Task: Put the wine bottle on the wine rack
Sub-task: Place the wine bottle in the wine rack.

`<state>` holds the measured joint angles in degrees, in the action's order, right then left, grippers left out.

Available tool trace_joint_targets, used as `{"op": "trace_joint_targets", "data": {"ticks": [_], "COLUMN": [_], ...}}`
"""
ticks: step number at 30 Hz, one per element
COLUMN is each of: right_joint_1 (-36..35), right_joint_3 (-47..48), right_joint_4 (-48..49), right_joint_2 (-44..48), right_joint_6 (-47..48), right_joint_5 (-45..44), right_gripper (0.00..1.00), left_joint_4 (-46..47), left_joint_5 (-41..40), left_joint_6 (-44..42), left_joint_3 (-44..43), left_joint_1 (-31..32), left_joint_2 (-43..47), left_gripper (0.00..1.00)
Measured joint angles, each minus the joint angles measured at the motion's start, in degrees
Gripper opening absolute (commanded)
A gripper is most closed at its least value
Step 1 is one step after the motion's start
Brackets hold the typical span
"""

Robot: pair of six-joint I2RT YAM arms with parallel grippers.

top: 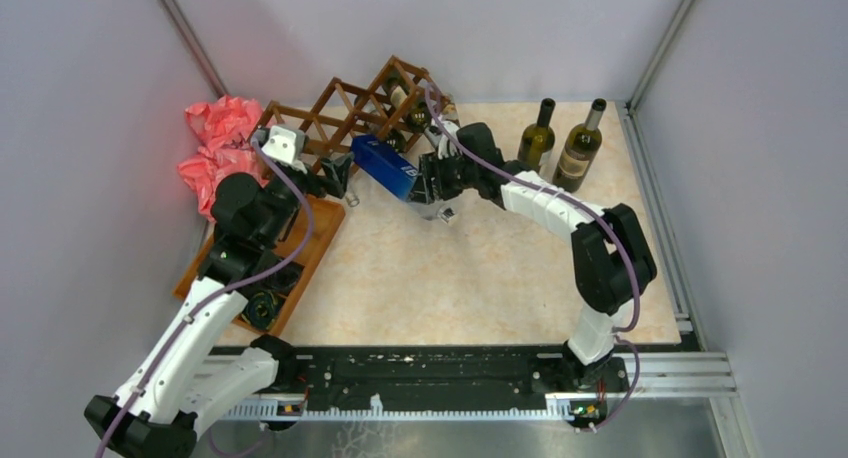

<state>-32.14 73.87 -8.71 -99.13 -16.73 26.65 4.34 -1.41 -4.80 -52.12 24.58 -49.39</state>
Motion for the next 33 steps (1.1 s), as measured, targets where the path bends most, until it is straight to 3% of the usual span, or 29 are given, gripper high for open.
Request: {"op": "trace_joint_targets", "data": {"ticks": [19, 33], "right_joint_1": [-1.4, -6.9], "right_joint_3": [6.3, 13.6], "right_joint_4": [4.3, 7.4], "right_joint_2": [-5.7, -13.4], "right_joint_6": [-7.8, -14.8], "right_joint_5": [-3.0, -13.4], "right_gripper": [0.0, 0.0], "left_joint_4": [0.5, 0.5], "left_joint_5": [-0.9, -1.0], "left_joint_6": [-0.9, -1.1], "left_joint_3": [0.5, 0.7], "left_joint_1": [-0.3, -0.4], "left_joint_2": [0.7, 0.8], "left_gripper": [0.99, 0.99]}}
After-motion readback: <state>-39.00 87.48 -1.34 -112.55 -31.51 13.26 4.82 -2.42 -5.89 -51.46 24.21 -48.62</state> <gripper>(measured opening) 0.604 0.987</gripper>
